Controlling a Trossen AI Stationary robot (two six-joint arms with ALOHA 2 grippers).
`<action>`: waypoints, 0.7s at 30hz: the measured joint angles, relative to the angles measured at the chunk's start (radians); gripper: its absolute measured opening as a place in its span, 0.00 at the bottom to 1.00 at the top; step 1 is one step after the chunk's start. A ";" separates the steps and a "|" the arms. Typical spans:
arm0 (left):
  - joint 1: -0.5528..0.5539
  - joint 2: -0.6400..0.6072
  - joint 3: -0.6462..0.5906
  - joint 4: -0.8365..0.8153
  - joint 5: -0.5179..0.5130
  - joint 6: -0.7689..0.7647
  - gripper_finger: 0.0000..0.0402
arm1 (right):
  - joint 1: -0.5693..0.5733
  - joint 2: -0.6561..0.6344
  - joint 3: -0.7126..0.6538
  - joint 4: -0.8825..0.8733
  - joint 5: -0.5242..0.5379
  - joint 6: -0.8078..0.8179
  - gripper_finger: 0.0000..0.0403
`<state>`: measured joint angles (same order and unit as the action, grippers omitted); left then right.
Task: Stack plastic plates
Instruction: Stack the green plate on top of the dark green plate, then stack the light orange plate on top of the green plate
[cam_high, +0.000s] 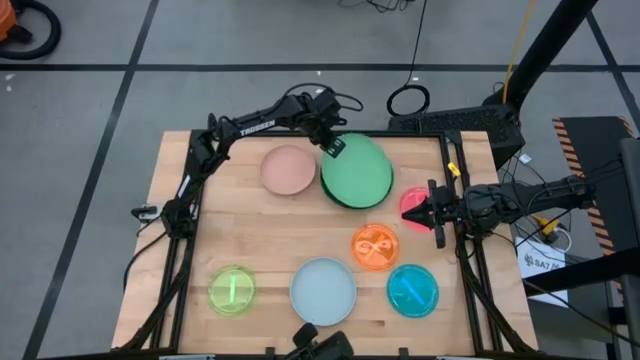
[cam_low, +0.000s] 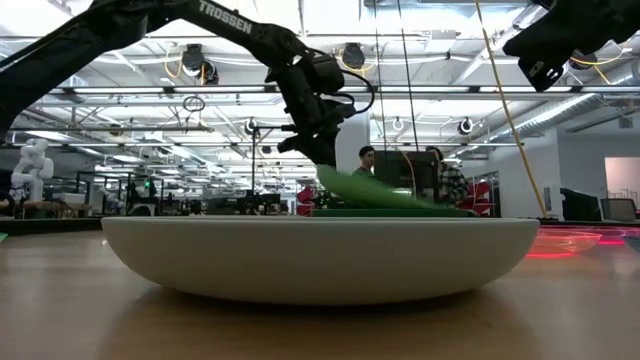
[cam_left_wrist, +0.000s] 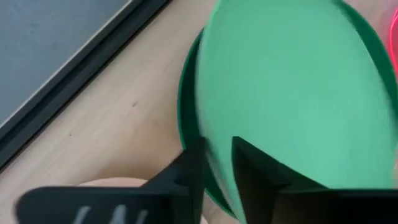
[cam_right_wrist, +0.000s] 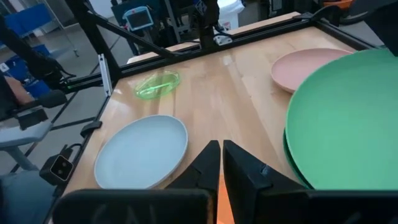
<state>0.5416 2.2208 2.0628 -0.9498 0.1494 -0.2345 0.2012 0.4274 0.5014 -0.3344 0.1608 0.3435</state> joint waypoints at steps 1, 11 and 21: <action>-0.001 0.000 0.000 0.002 0.000 -0.003 0.25 | 0.000 0.000 0.000 0.000 0.000 0.000 0.04; -0.017 -0.011 0.000 -0.022 -0.012 0.083 0.43 | 0.000 0.000 0.000 0.000 0.001 0.000 0.04; -0.186 -0.108 0.000 -0.022 -0.096 0.240 0.43 | 0.000 0.008 0.000 -0.016 0.056 0.046 0.04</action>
<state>0.3556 2.1131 2.0632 -0.9714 0.0535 0.0056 0.2012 0.4358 0.5014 -0.3505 0.2165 0.3900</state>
